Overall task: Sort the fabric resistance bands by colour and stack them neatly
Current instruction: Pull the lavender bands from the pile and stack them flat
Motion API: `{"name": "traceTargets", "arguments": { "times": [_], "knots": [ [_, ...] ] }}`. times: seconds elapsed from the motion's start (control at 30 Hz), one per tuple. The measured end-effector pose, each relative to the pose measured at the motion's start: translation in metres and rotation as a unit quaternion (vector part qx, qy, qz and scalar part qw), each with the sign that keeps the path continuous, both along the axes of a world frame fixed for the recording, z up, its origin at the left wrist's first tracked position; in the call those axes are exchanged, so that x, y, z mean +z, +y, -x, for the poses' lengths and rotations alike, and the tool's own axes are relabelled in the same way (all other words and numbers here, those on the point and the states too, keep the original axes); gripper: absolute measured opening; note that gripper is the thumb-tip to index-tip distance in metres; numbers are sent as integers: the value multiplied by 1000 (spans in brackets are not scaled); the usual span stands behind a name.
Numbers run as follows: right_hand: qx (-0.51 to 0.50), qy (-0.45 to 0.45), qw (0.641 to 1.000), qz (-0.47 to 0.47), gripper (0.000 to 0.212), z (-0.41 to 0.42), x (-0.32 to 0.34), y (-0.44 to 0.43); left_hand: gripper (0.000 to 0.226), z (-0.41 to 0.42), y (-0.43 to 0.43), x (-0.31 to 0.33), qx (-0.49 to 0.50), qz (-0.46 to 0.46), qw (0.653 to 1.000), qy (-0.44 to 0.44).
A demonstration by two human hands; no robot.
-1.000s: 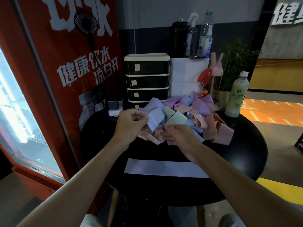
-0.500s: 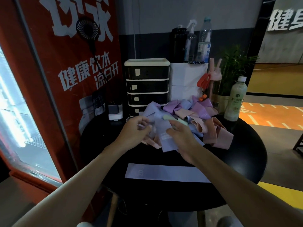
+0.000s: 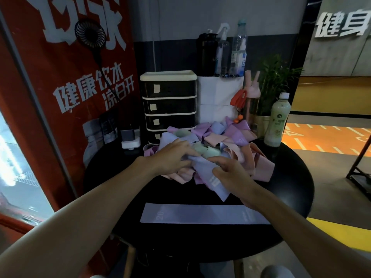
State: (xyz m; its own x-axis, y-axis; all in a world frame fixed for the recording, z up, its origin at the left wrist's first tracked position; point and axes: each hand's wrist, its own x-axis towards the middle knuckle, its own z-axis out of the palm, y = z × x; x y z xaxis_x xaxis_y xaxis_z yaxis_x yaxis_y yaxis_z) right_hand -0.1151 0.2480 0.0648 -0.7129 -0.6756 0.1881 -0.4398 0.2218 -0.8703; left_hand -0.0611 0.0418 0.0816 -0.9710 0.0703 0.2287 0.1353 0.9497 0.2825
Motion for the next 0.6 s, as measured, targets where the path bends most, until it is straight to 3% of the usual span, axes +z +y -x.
{"name": "traceTargets", "arguments": {
  "times": [0.07, 0.13, 0.3, 0.47, 0.6],
  "knots": [
    [-20, 13, 1000, 4, 22, 3, -1, 3, 24, 2, 1, 4, -12, 3, 1000, 22],
    [-47, 42, 998, 5, 16, 8, -1, 6, 17, 4, 1, 8, -14, 4, 998, 58],
    [-74, 92, 992, 54, 29, 20, 7, 15, 25, 3, -1, 27, -10, -57, 993, 104],
    [-122, 81, 983, 109, 16, 35, 20, 24, 27, -1, -9, 41, -4, -37, 995, 91],
    [-152, 80, 975, 142, 10, 46, 28, 40, 4, -4, -21, 46, 18, -5, 996, 93]
  ]
}}
